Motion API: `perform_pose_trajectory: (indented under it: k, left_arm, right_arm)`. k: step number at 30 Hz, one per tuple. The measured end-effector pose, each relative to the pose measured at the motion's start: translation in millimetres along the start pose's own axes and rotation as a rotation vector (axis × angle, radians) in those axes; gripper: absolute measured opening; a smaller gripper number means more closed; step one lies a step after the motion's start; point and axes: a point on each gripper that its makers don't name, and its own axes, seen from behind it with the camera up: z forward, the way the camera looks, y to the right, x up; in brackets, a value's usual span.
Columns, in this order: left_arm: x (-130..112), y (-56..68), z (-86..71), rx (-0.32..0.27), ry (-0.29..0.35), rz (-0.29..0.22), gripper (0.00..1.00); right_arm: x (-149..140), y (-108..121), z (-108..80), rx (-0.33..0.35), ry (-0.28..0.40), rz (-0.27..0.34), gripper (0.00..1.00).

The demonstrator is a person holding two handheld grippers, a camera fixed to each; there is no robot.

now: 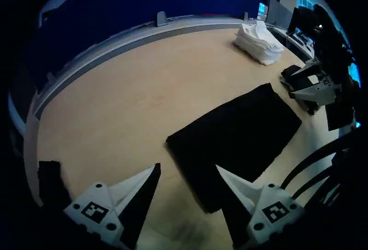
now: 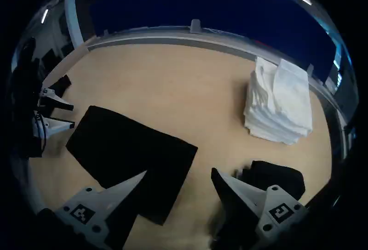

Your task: Fold towel

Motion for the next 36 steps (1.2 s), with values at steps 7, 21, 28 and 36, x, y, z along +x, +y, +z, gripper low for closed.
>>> perform_pose_trajectory:
  k: [7,21,28,36]
  left_arm:
    - [1,-1.5,-4.0,0.007,0.012,-0.005,0.93]
    - [-3,-7.4,-21.7,0.041,0.048,-0.038,0.96]
    - [-9,-1.6,-36.8,0.052,0.073,-0.070,0.96]
    - [-20,-7.2,-62.5,0.110,0.119,-0.136,0.96]
  right_arm:
    - [-2,-2,-4.1,0.002,-0.003,-0.005,1.00]
    - [-9,-7,-9.2,0.018,-0.010,-0.015,1.00]
    - [-13,-11,-14.0,0.030,-0.017,-0.041,1.00]
    - [-24,-20,-21.0,0.059,-0.038,-0.089,1.00]
